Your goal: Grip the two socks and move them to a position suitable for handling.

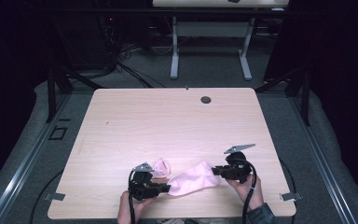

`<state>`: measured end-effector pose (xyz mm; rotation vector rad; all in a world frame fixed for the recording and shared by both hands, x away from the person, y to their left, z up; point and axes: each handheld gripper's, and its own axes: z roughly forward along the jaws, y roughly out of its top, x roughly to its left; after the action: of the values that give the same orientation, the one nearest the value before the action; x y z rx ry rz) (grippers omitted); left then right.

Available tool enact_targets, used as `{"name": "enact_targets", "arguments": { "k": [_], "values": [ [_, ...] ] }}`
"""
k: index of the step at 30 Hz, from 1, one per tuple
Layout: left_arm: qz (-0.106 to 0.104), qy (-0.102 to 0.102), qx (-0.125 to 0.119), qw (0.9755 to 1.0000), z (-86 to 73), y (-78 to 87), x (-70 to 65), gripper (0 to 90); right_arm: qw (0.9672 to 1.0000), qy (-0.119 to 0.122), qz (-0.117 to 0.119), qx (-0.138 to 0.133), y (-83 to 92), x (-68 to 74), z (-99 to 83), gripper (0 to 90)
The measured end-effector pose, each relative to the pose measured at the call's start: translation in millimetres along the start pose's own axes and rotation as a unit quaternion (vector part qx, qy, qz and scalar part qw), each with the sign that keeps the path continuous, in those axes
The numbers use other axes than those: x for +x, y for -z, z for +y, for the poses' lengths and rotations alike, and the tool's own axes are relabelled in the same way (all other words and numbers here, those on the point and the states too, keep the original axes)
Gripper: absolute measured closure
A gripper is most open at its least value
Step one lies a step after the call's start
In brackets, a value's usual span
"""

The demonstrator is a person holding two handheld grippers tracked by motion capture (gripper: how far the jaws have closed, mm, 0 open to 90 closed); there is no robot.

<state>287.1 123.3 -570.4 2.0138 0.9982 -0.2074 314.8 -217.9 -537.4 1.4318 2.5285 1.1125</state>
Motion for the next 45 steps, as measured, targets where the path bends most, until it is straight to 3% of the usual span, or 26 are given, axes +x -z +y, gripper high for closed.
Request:
{"name": "enact_targets", "arguments": {
  "k": [5, 9, 13, 16, 17, 21, 25, 26, 27, 30, 33, 38, 44, 45],
  "values": [
    [-0.02, 0.019, 0.036, 0.999, -2.5, 5.6, 8.1, 87.5, 0.9998, -0.009, 0.001, 0.015, 8.3, 16.0, -18.1, 83.0],
    [-0.023, 0.024, 0.044, 0.9985, -6.3, 10.2, 9.8, 87.2, 0.9996, -0.007, -0.007, 0.025, 2.0, 23.7, -24.6, 82.4],
    [-0.002, 0.024, 0.045, 0.9987, -11.3, 15.4, 11.1, 75.7, 0.9991, -0.008, -0.007, 0.041, -8.9, 29.3, -30.9, 77.1],
    [0.022, 0.018, 0.03, 0.9991, -11.4, 25.2, 10.2, 63.4, 0.9993, -0.007, -0.01, 0.035, -13.4, 29.7, -34.0, 60.0],
    [0.022, 0.018, 0.03, 0.9991, -11.4, 25.2, 10.2, 60.0, 0.9993, -0.007, -0.01, 0.035, -13.4, 29.7, -34.0, 60.0],
    [0.048, -0.002, 0.012, 0.9988, -7.6, 37.5, 3.7, 52.6, 0.9998, 0.005, -0.007, 0.016, -5.6, 25.6, -33.2, 42.2],
    [0.094, -0.022, -0.012, 0.9952, -1.3, 46.6, 1.0, 44.2, 0.9998, 0.013, -0.011, -0.004, 3.0, 22.1, -29.3, 28.8],
    [0.118, -0.034, -0.024, 0.9921, 3.6, 48.2, 0.4, 42.5, 0.9997, 0.014, -0.017, -0.014, 6.7, 20.5, -27.2, 25.6],
    [0.118, -0.034, -0.024, 0.9921, 3.6, 48.2, 0.4, 42.5, 0.9997, 0.014, -0.017, -0.014, 6.7, 20.5, -27.2, 25.6],
    [0.139, -0.049, -0.025, 0.9888, 12.5, 45.1, 1.5, 41.1, 0.9994, 0.016, -0.019, -0.023, 10.4, 17.4, -23.9, 23.9],
    [0.155, -0.065, -0.01, 0.9858, 24.8, 32.6, 1.6, 39.3, 0.9993, 0.015, -0.02, -0.03, 12.3, 13.4, -20.3, 23.5],
    [0.162, -0.069, 0.013, 0.9843, 32.3, 18.4, 4.6, 39.6, 0.9992, 0.017, -0.023, -0.027, 13.1, 11.4, -17.2, 24.1],
    [0.187, -0.075, 0.041, 0.9787, 36.7, 4.5, 9.7, 45.0, 0.9994, 0.017, -0.02, -0.022, 10.7, 9.6, -16.5, 25.7],
    [0.187, -0.075, 0.041, 0.9787, 36.7, 4.5, 9.7, 46.3, 0.9994, 0.017, -0.02, -0.022, 10.7, 9.6, -16.5, 25.7]
  ]
}}
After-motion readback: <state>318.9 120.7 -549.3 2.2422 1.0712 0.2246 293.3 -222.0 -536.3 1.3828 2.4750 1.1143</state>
